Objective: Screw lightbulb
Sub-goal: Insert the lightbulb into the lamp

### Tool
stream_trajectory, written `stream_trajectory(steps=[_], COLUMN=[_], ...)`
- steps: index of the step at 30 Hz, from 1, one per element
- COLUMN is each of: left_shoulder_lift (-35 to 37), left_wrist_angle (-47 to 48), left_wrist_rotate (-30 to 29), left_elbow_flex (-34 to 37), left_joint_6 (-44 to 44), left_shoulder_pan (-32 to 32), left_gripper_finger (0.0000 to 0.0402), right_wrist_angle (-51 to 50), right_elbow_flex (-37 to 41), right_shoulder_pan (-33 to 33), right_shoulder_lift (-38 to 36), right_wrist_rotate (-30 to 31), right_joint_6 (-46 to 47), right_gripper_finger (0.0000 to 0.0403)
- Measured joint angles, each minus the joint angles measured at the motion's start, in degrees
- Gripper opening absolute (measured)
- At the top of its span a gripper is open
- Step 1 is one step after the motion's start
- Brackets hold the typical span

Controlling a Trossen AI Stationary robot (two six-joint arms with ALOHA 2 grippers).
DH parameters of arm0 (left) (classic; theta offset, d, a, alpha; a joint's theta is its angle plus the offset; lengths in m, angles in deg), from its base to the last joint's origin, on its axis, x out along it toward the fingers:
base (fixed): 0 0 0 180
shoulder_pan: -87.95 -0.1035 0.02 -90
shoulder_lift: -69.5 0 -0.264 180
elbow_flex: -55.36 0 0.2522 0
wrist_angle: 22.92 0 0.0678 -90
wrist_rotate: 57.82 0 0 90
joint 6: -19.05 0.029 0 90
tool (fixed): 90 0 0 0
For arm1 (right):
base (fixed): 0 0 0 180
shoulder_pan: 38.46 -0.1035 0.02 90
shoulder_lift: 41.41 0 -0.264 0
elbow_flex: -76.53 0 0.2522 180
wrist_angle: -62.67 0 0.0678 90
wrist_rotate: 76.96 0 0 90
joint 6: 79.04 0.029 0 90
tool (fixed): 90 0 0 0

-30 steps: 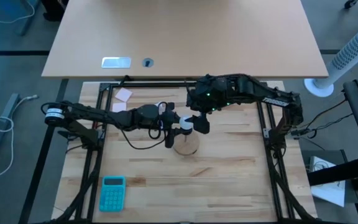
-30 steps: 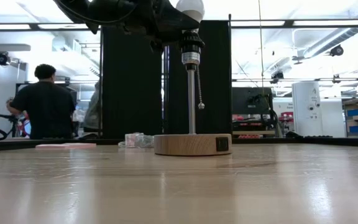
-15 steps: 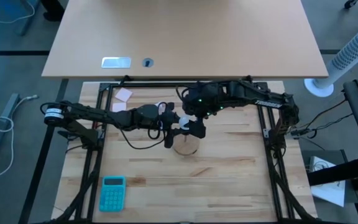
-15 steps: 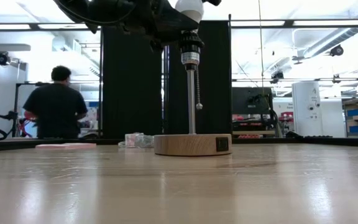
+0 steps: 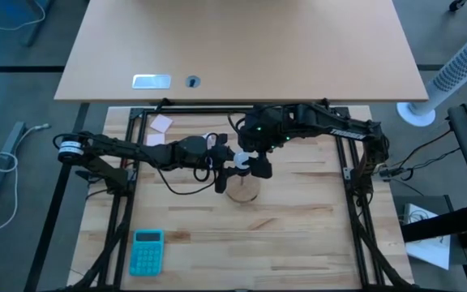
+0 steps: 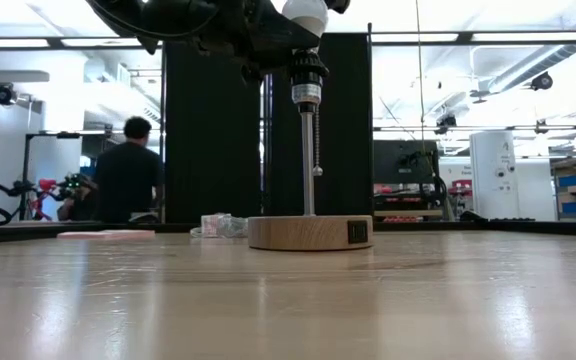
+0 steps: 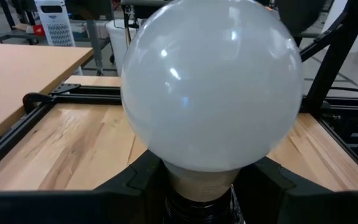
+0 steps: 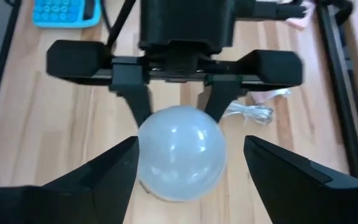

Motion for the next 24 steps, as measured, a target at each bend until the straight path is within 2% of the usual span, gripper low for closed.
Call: stream_trajectory(steps=[24], left_shoulder_lift=[-0.02], left_wrist_angle=[0.22], left_wrist_rotate=[0.07], left_elbow_flex=[0.05], left_joint_6=[0.27], left_shoulder_pan=[0.00], left_gripper_finger=[0.0147], right_wrist_angle=[1.59], right_elbow_flex=[3.37], right_shoulder_pan=[-0.02], right_shoulder_lift=[-0.01], right_wrist_rotate=[-0.67], right_joint_6=[-0.14], right_gripper_finger=[0.0281])
